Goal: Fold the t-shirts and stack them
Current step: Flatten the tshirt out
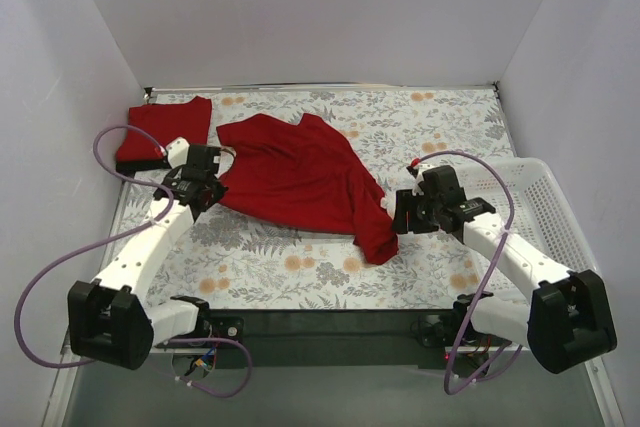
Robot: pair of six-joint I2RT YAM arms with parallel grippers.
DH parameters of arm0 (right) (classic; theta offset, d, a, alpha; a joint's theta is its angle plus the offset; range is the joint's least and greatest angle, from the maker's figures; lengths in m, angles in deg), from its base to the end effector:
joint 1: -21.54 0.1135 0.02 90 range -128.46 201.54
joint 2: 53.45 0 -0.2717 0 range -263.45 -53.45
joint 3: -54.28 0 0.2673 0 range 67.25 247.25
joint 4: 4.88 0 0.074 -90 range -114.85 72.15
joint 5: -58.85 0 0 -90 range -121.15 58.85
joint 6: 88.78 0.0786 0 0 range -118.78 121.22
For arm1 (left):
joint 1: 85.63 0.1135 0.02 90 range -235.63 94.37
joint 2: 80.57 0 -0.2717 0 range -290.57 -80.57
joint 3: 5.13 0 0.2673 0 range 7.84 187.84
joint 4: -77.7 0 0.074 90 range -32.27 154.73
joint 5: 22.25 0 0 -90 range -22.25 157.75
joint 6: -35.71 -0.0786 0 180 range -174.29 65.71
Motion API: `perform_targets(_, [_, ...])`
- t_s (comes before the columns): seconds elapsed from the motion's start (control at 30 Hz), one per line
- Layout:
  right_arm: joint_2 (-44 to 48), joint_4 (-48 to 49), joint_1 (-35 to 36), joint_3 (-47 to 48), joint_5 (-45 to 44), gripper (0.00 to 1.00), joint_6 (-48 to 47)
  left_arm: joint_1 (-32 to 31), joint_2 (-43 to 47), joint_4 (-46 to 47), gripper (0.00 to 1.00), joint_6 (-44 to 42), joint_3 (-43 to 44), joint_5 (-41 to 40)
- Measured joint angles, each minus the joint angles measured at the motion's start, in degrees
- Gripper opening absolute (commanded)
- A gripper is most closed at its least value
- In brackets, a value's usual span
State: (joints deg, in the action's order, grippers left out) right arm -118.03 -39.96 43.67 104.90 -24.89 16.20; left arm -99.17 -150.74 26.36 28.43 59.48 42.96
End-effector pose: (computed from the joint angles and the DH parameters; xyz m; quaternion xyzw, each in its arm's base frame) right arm 0.2399 0.1068 0.1795 -0.0774 0.9324 0.1597 0.3149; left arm 0.2734 -0.0319 0.2214 -0.5818 0.7360 -0.0698 0.3389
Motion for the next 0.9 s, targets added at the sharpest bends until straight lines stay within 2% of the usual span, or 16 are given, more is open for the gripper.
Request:
perform_targets(0.2, [-3.56,1.44,-0.24,0.0,4.35,0.5,1.14,0.2,6.58,1.09,0.0,-2.38,-2.99,-0.59])
perform_targets(0.47, [-6.25,4.13,-0.26,0.04,11.96,0.5,2.14,0.2,7.17,3.06,0.0,-3.54,-8.15,0.61])
perform_targets(0.53, [-7.43,4.44,-0.26,0.04,12.61,0.42,2.45,0.2,7.17,3.93,0.0,-3.82,-8.15,0.66])
perform_targets(0.57, [-7.89,4.48,-0.26,0.04,12.83,0.23,2.56,0.2,7.17,4.39,0.0,-3.93,-8.15,0.68])
perform_targets(0.63, [-8.81,4.68,-0.26,0.07,13.25,0.04,2.38,0.2,7.17,4.87,0.0,-4.33,-8.17,0.66])
perform_targets(0.8, [-8.98,1.79,-0.42,3.93,10.29,0.01,2.19,0.24,7.17,5.57,0.0,-5.38,-8.17,-0.55])
perform_targets(0.9, [-8.87,-2.43,-3.15,13.07,3.78,0.01,-0.13,0.55,7.8,5.57,0.0,-6.03,-8.17,-2.71])
